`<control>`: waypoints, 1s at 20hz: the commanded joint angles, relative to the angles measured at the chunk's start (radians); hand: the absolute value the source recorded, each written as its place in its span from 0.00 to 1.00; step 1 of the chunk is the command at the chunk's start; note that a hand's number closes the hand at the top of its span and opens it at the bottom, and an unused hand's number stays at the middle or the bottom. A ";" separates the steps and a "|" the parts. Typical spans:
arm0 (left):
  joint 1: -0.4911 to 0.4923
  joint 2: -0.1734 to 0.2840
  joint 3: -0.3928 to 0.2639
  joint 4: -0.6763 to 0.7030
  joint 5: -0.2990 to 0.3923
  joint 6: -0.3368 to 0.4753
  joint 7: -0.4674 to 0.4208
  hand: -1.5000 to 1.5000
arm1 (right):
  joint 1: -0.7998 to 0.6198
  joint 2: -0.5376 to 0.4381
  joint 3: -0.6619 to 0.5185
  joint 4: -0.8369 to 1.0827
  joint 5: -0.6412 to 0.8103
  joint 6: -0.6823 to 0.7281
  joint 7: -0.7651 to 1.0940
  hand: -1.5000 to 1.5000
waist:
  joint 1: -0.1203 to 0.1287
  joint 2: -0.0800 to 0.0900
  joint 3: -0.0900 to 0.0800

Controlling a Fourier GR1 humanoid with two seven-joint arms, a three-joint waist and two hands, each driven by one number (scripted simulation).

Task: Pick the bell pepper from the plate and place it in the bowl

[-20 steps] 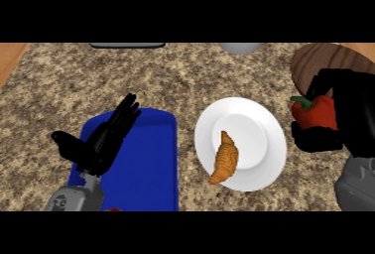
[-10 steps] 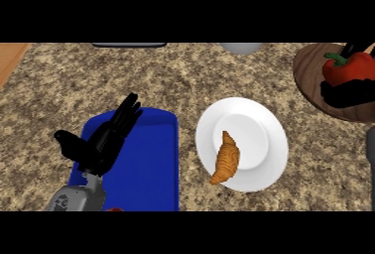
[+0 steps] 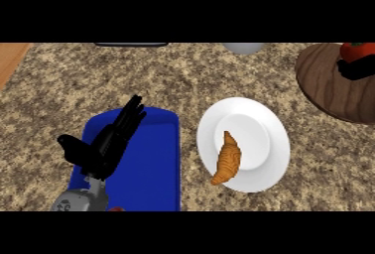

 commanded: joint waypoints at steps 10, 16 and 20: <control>-0.006 -0.011 -0.004 0.017 0.005 -0.026 -0.016 0.50 | -0.203 -0.169 -0.049 0.767 0.146 -0.323 -0.254 1.00 | 0.040 0.017 -0.001; -0.027 -0.001 -0.003 -0.004 0.008 -0.032 0.003 0.50 | -0.224 -0.192 -0.162 0.983 0.069 -0.332 -0.247 0.00 | 0.057 0.026 0.002; -0.042 0.001 0.005 0.000 0.014 -0.032 0.023 0.50 | -0.245 -0.177 -0.213 1.042 0.005 -0.386 -0.380 0.00 | 0.045 0.021 0.002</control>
